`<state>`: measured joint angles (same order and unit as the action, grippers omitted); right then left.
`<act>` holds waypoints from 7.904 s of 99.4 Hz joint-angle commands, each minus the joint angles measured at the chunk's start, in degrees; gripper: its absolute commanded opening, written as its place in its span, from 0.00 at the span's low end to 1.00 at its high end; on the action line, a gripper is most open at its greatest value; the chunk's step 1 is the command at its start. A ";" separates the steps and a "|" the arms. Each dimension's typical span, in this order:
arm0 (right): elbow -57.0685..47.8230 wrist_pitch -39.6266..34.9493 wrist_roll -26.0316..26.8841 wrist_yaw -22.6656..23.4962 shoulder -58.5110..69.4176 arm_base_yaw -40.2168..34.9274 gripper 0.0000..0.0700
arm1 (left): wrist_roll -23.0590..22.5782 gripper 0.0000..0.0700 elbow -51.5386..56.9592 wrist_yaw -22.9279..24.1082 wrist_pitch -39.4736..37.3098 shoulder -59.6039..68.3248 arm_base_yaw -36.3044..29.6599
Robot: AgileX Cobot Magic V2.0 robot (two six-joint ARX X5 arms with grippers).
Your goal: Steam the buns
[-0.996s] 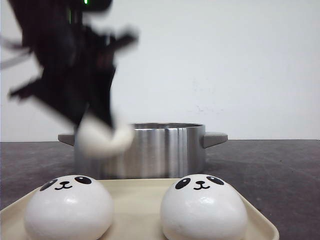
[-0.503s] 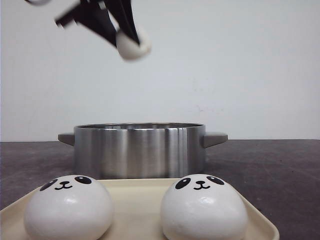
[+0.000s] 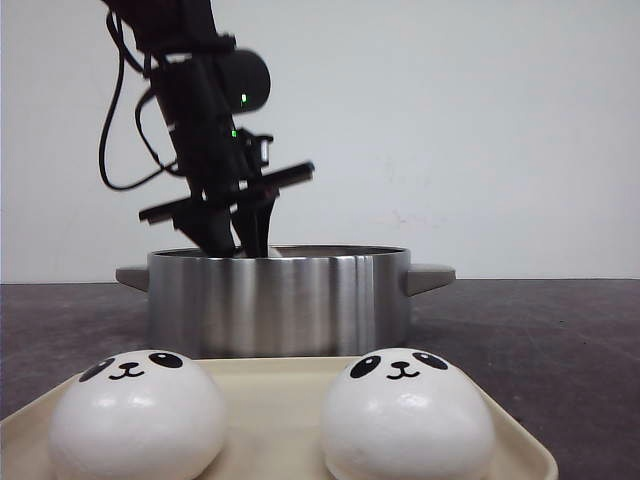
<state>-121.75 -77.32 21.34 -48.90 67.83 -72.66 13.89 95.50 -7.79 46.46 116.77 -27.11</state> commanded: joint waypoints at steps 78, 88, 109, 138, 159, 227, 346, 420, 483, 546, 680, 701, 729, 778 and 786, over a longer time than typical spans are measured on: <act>-1.18 -3.96 5.31 1.03 0.04 -2.34 0.01 | 0.11 0.97 8.09 1.38 2.16 1.38 0.04; -0.90 -3.98 5.33 1.46 0.33 -2.32 0.01 | 1.70 0.97 10.97 1.38 2.38 -1.99 -0.24; 4.68 -4.13 8.24 1.33 1.05 -1.81 0.01 | 3.69 0.65 12.66 1.62 -1.03 -16.02 -0.22; 26.69 -1.95 17.81 9.40 1.75 -1.70 0.01 | -1.11 0.58 12.66 1.55 9.46 -36.92 -1.11; 44.92 8.94 22.40 22.86 3.06 0.98 0.65 | -3.61 0.58 12.66 1.60 18.25 -47.63 -4.98; 56.83 21.86 25.31 46.27 14.23 6.45 0.64 | -5.07 0.58 12.66 6.80 29.46 -67.84 -5.53; 56.85 26.45 19.23 49.68 33.86 13.20 0.26 | -5.49 0.58 12.44 6.71 30.69 -68.39 -5.60; 26.71 21.70 8.15 36.59 18.21 10.51 0.01 | -5.49 0.58 12.44 6.73 30.21 -68.37 -5.60; 16.63 16.04 -0.83 51.06 48.87 33.22 0.01 | -5.70 0.58 12.44 6.75 30.32 -68.35 -5.60; 16.63 16.50 2.38 51.98 54.64 33.38 0.60 | -5.68 0.58 12.37 6.80 32.48 -68.35 -5.57; -15.78 -4.55 -4.55 7.23 7.74 -15.08 0.02 | 14.01 0.75 -40.30 -10.75 14.45 -65.57 -11.45; -15.78 -4.55 -3.72 5.05 6.51 -17.81 0.02 | 14.97 0.74 -42.34 -0.70 8.83 -55.71 -15.69; -14.14 -4.55 -3.69 5.09 7.45 -18.01 0.02 | 15.82 0.75 -42.34 -0.81 4.24 -42.56 -18.34; -12.55 -4.55 -2.29 4.87 3.63 -18.01 0.02 | 17.33 0.73 -42.34 -0.46 -2.23 -30.49 -21.03; -12.52 -4.55 -2.25 4.87 2.58 -18.01 0.02 | 18.23 0.73 -42.34 0.55 -2.60 -28.92 -21.03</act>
<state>-132.81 -77.38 18.33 -43.77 70.19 -89.65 31.00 52.64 -9.15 43.66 85.43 -47.66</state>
